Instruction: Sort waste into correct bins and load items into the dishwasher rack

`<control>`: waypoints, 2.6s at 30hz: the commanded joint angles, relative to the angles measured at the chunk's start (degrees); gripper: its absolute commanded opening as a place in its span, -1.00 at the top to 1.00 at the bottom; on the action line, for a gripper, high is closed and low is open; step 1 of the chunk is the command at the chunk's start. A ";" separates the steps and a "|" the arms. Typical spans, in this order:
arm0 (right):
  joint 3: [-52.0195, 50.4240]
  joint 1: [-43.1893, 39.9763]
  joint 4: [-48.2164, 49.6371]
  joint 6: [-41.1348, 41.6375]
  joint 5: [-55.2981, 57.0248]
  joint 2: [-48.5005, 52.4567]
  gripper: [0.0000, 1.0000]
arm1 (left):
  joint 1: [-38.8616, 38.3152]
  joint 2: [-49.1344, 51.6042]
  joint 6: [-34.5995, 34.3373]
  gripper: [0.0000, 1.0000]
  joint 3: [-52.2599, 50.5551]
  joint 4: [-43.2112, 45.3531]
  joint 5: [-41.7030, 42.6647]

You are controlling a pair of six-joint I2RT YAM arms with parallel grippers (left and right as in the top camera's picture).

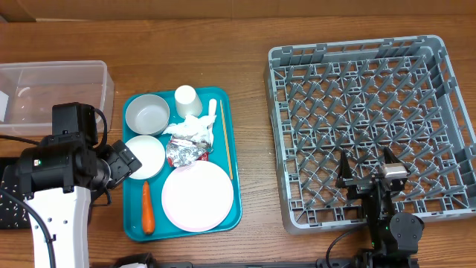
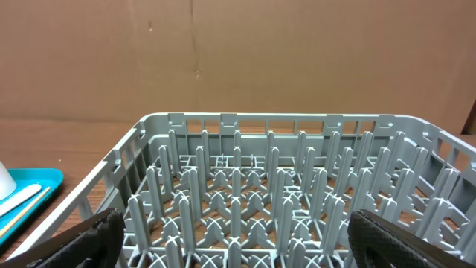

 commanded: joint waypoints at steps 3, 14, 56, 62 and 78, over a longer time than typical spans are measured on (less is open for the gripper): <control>-0.61 -0.33 0.33 -0.02 -0.33 -0.57 -1.00 | 0.31 -0.11 -0.76 -1.00 1.18 -0.04 0.26; -0.61 -0.33 0.48 -0.02 -0.33 -0.57 -1.00 | 0.31 -0.11 0.11 -1.00 1.18 4.07 -8.00; -0.61 -0.33 0.48 -0.02 -0.33 -0.57 -1.00 | -27.10 20.98 -6.99 -1.00 1.18 29.29 22.80; -0.59 -0.33 0.48 -0.02 -0.33 -0.57 -1.00 | -27.10 23.12 -2.16 -0.58 1.75 28.39 15.43; -0.61 -0.33 0.48 -0.02 -0.33 -0.57 -1.00 | -32.81 30.60 15.80 -1.00 4.98 24.92 -8.26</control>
